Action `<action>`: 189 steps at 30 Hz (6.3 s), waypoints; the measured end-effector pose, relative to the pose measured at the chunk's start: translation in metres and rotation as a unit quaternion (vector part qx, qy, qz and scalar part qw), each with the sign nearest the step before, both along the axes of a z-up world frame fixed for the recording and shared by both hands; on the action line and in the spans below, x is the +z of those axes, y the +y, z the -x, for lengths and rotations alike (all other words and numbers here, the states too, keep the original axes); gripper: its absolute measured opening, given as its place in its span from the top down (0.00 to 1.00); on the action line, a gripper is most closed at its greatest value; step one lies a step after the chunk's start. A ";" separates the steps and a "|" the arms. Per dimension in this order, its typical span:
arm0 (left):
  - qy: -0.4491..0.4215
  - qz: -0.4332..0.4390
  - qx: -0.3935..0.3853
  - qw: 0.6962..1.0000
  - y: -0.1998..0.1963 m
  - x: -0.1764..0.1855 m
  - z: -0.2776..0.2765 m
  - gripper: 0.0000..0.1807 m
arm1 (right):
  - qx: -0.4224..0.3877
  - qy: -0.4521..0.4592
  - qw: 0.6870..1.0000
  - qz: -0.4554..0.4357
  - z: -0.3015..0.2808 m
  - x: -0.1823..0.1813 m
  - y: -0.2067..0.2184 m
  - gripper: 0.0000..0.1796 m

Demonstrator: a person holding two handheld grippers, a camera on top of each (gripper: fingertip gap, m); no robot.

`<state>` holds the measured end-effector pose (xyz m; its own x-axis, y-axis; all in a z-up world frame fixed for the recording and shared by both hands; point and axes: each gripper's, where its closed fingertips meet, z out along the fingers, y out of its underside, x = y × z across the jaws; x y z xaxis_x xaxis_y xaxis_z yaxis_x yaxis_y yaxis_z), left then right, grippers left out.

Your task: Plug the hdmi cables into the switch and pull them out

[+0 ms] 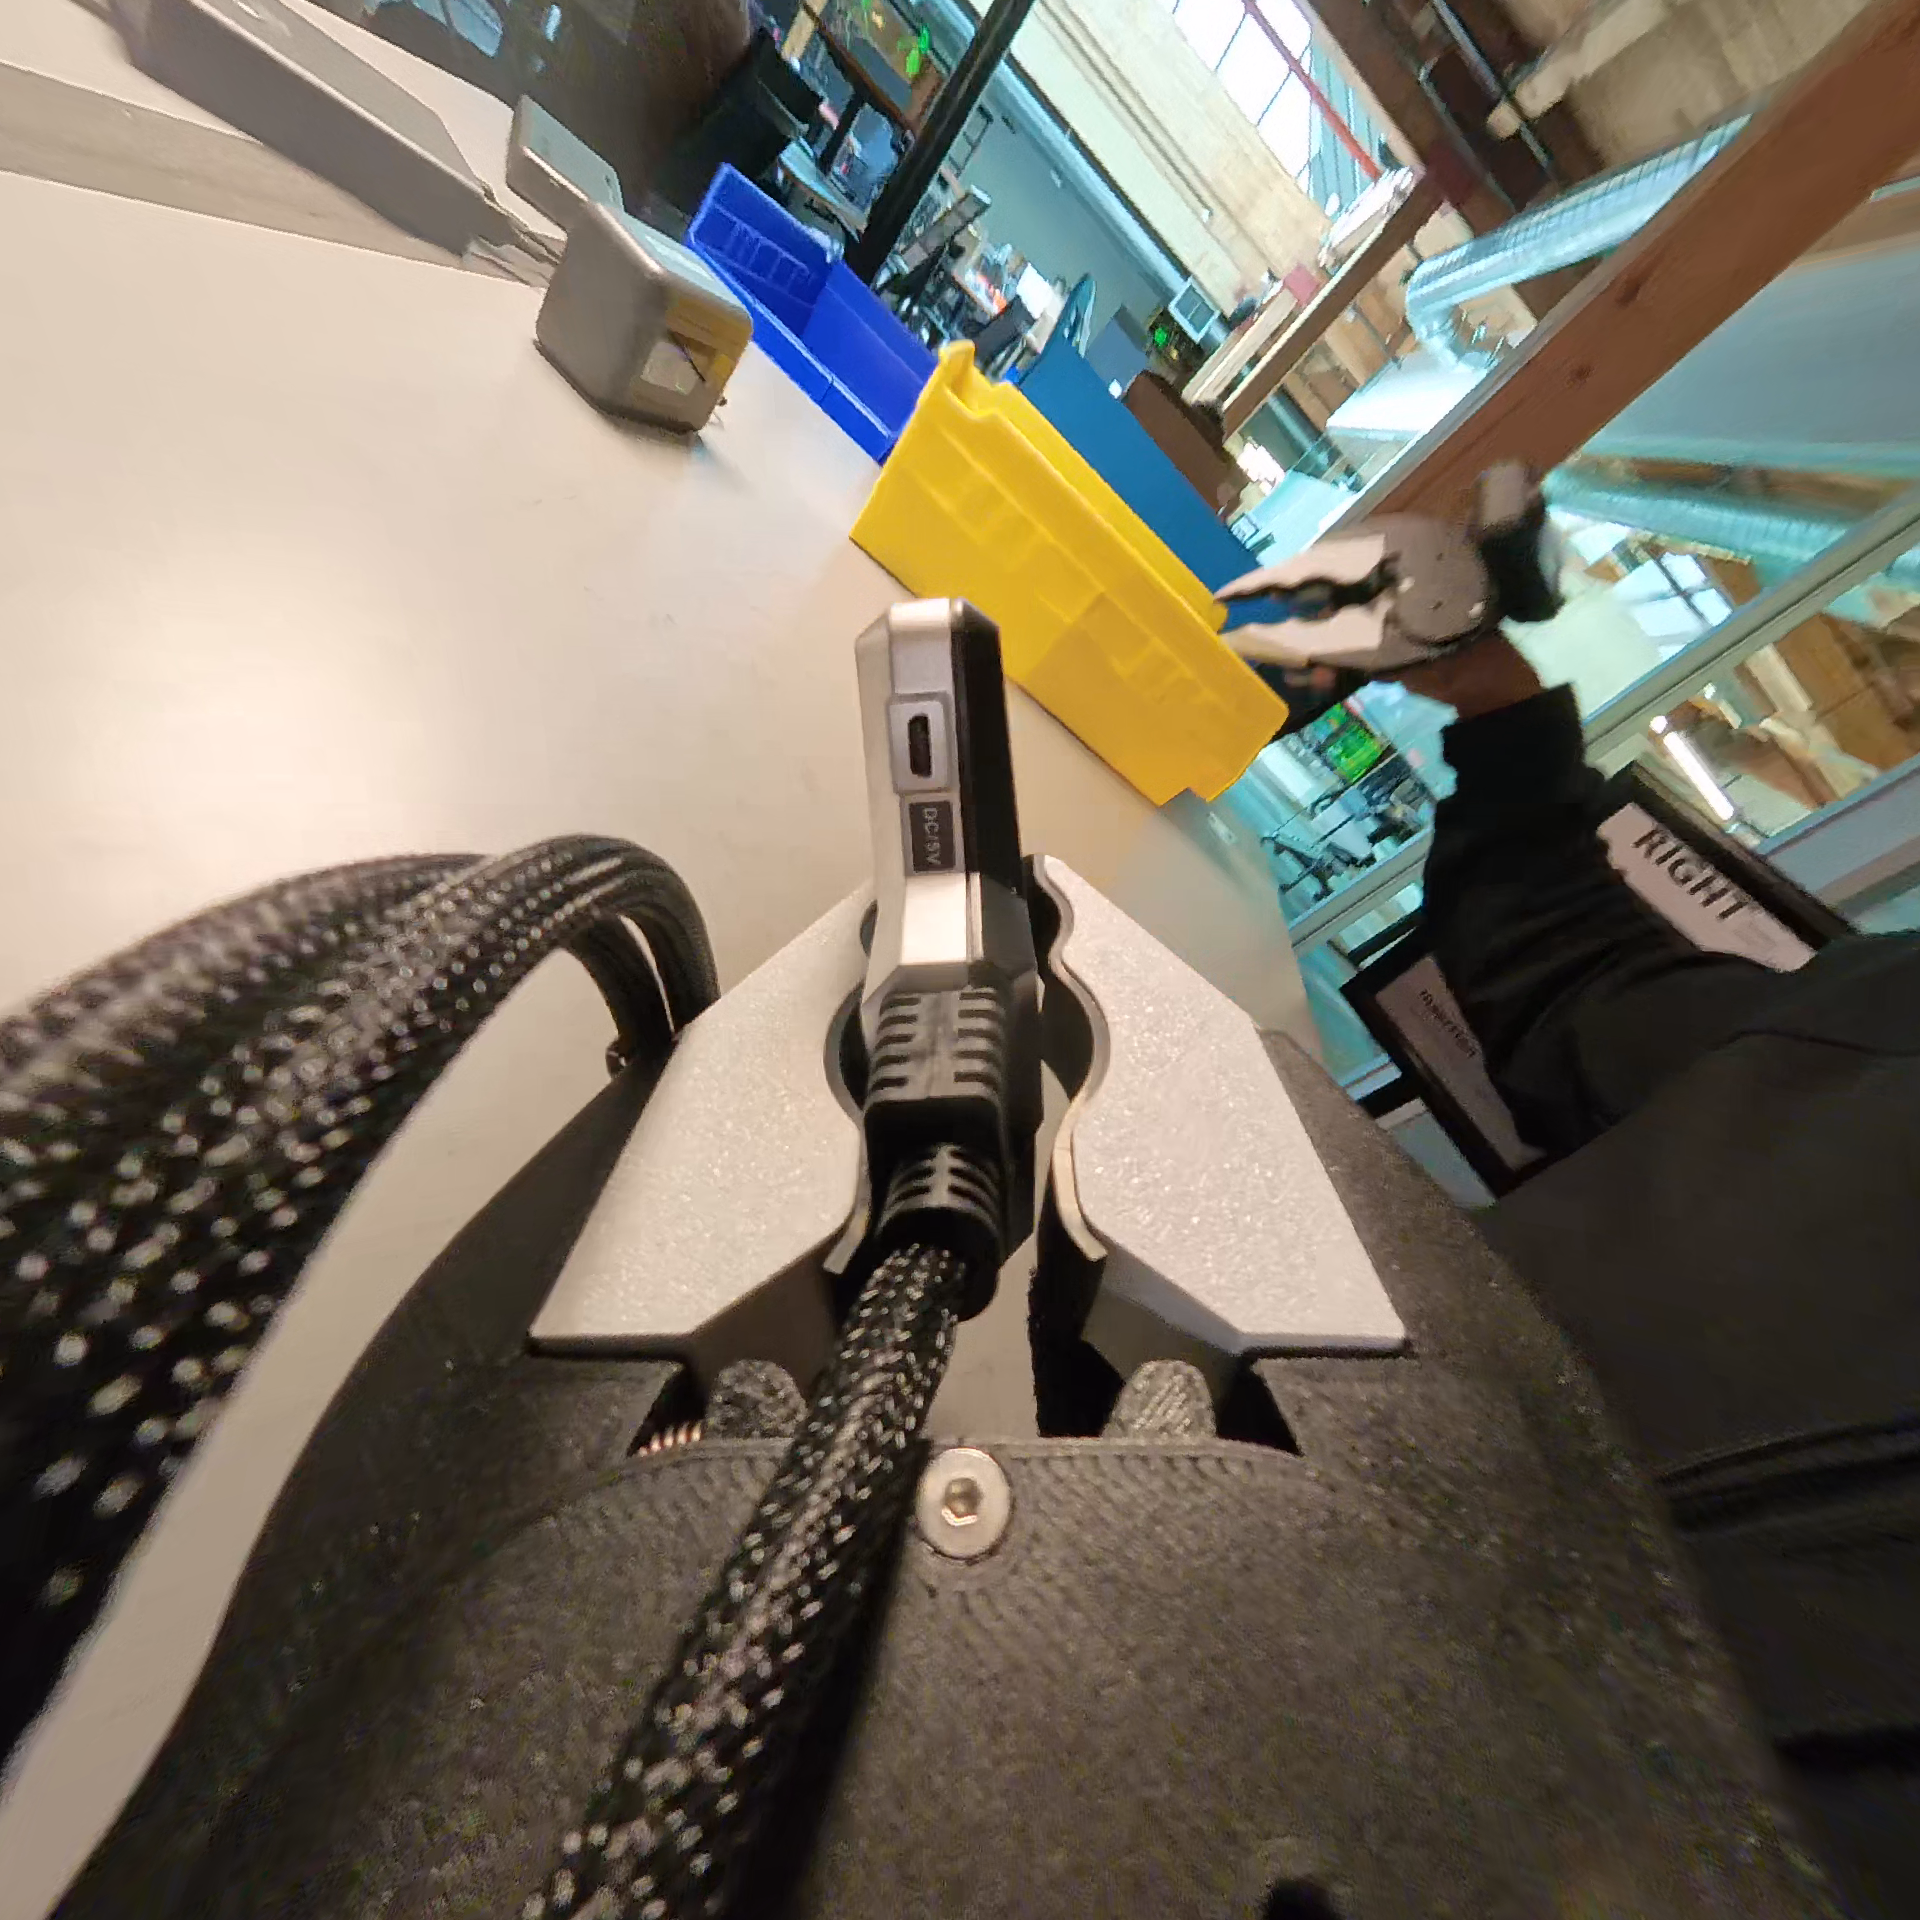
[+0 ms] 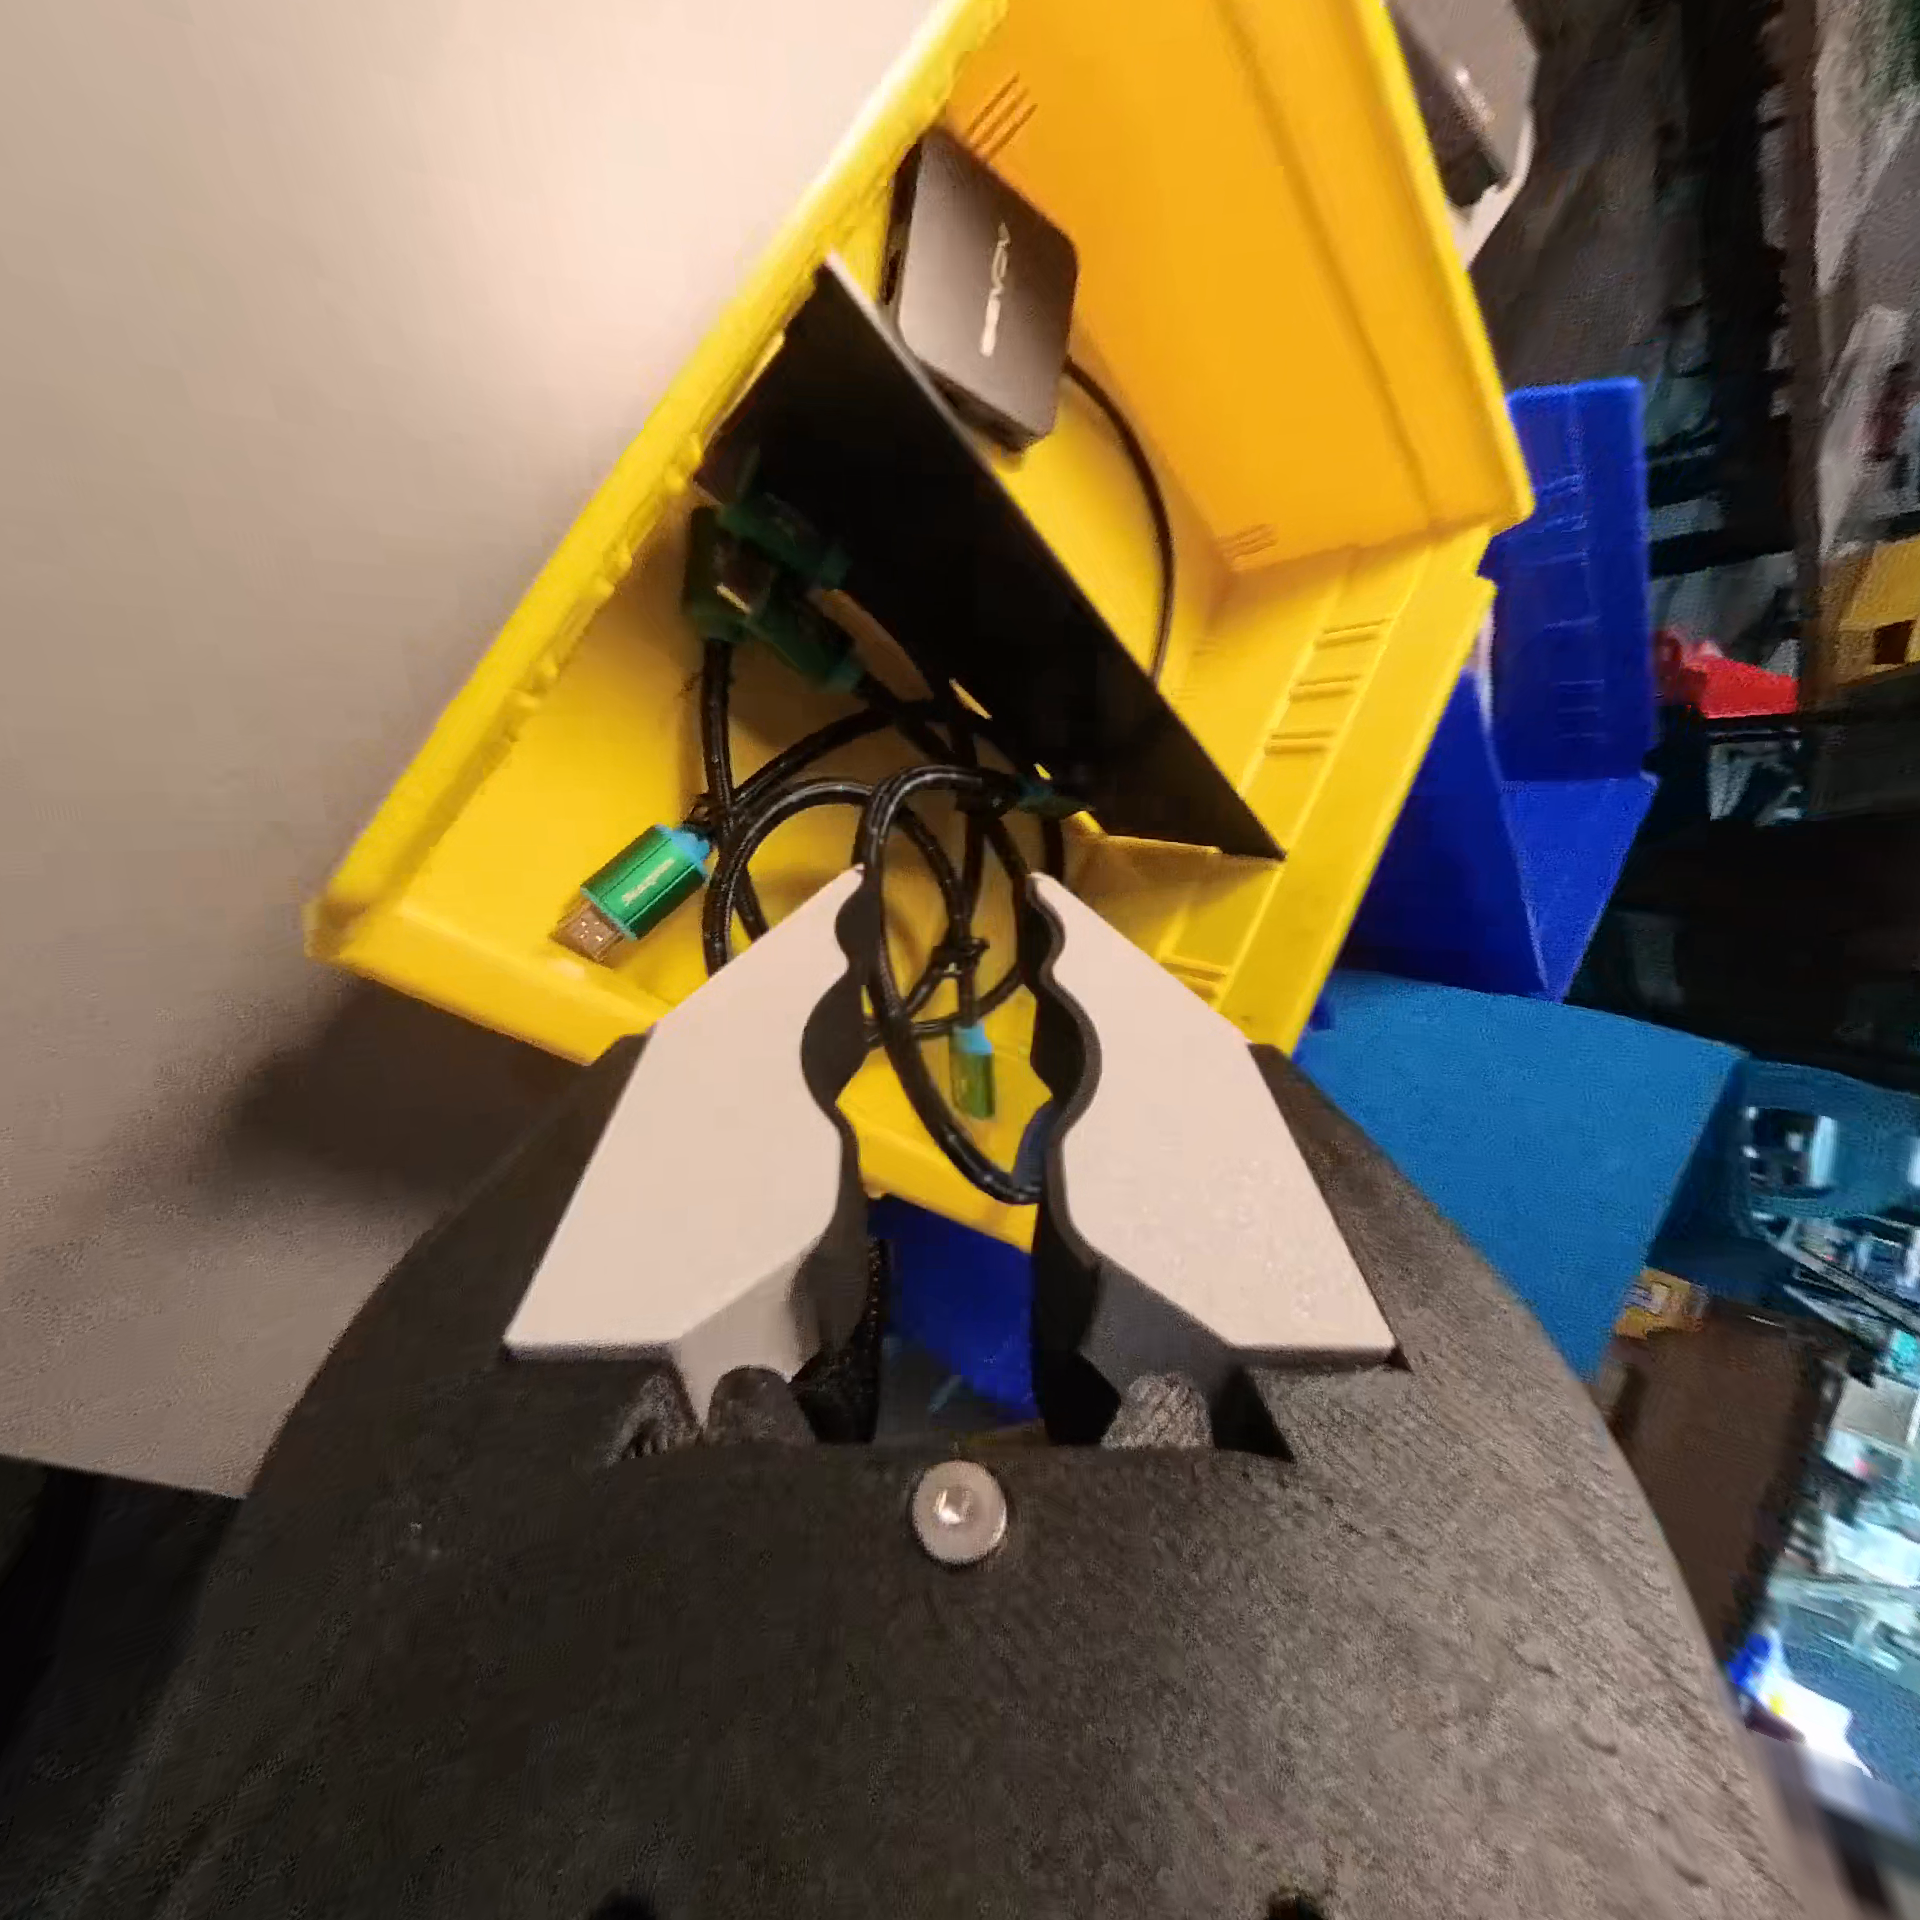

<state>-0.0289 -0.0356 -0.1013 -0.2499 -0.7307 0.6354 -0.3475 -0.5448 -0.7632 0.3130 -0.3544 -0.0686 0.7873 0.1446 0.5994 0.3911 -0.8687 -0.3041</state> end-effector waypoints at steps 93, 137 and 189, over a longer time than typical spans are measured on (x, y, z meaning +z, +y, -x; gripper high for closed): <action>0.096 -0.217 0.026 0.971 -0.019 -0.032 -0.005 0.51 | -0.027 0.259 0.926 -0.273 0.022 0.053 0.067 0.57; 0.209 -0.374 0.257 0.866 0.019 -0.016 0.323 0.97 | 0.049 0.267 0.937 -0.219 0.156 -0.047 0.035 0.96; 0.354 -0.173 0.151 0.906 0.193 -0.006 0.061 0.80 | 0.176 0.511 0.837 -0.088 0.339 -0.037 0.165 0.66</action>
<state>-0.0904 0.1573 -0.1073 0.3763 -0.8841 0.2770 -0.6922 -0.4670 -0.5502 -0.0263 -0.1898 -0.1056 0.8289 0.4560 -0.3240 0.0716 -0.6610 -0.7470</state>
